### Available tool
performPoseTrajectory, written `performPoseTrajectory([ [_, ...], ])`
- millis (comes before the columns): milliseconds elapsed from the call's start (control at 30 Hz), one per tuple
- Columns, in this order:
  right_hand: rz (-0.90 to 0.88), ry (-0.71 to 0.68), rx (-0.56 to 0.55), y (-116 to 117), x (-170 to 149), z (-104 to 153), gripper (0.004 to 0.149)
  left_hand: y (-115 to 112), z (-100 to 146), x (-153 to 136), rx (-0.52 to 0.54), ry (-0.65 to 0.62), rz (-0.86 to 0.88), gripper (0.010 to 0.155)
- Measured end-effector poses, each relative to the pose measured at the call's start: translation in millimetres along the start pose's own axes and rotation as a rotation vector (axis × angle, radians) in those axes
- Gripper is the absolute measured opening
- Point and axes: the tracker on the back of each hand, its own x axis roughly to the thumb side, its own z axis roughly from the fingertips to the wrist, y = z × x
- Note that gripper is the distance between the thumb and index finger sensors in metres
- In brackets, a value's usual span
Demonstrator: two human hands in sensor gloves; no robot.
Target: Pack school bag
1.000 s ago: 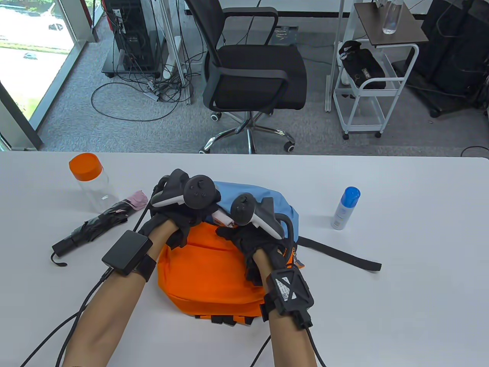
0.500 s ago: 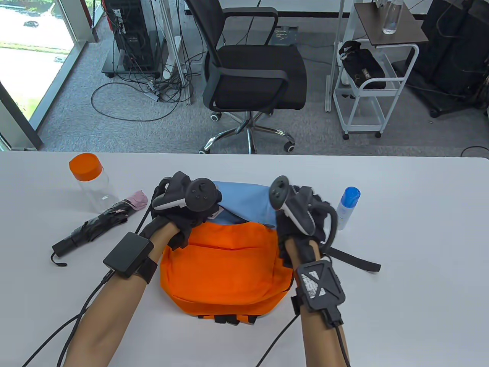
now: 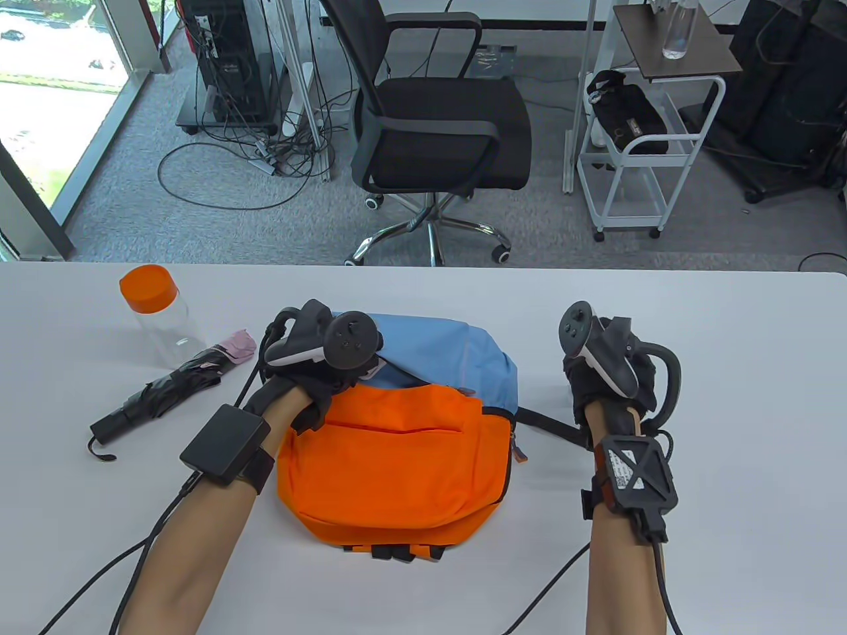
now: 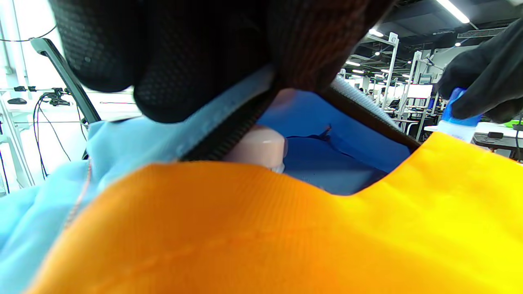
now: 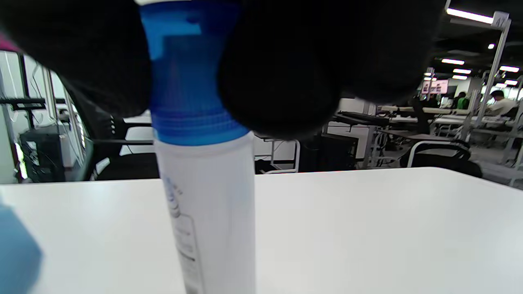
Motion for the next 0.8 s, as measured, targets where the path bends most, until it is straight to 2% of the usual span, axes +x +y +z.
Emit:
performPoseTrajectory([
  [33, -0.042, -0.014, -0.01, -8, 1, 8, 0.069, 0, 0, 0, -0.001, 0.002, 0.001, 0.045],
  [100, -0.235, -0.088, -0.085, -35, 7, 38, 0.068, 2, 0, -1, -0.014, 0.007, 0.012, 0.045],
  [167, -0.401, -0.175, -0.108, -51, 14, 65, 0.067, 3, -1, 0, -0.019, 0.008, 0.007, 0.045],
  [200, -0.472, -0.212, -0.108, -55, 19, 75, 0.067, 4, -1, 1, -0.018, 0.006, -0.001, 0.045],
  [267, -0.62, -0.31, -0.03, -58, 33, 95, 0.066, 4, 0, 4, -0.024, 0.007, -0.014, 0.045],
  [333, -0.688, -0.376, 0.078, -47, 53, 109, 0.065, 5, -1, 6, -0.039, 0.006, -0.019, 0.045],
  [500, -0.765, -0.331, 0.119, 10, 111, 116, 0.062, 7, 0, 3, -0.056, 0.006, -0.025, 0.044],
  [533, -0.78, -0.334, 0.13, 14, 118, 115, 0.063, 8, 0, 3, -0.058, -0.004, -0.031, 0.044],
  [633, -0.641, -0.436, 0.093, 25, 151, 115, 0.067, 7, 1, 5, -0.05, -0.016, -0.031, 0.044],
  [733, -0.223, -0.545, 0.026, 22, 180, 117, 0.069, 6, 3, 2, -0.043, -0.02, -0.082, 0.044],
  [800, -0.005, -0.558, -0.039, 22, 186, 113, 0.071, 6, 5, -2, -0.032, -0.021, -0.033, 0.044],
])
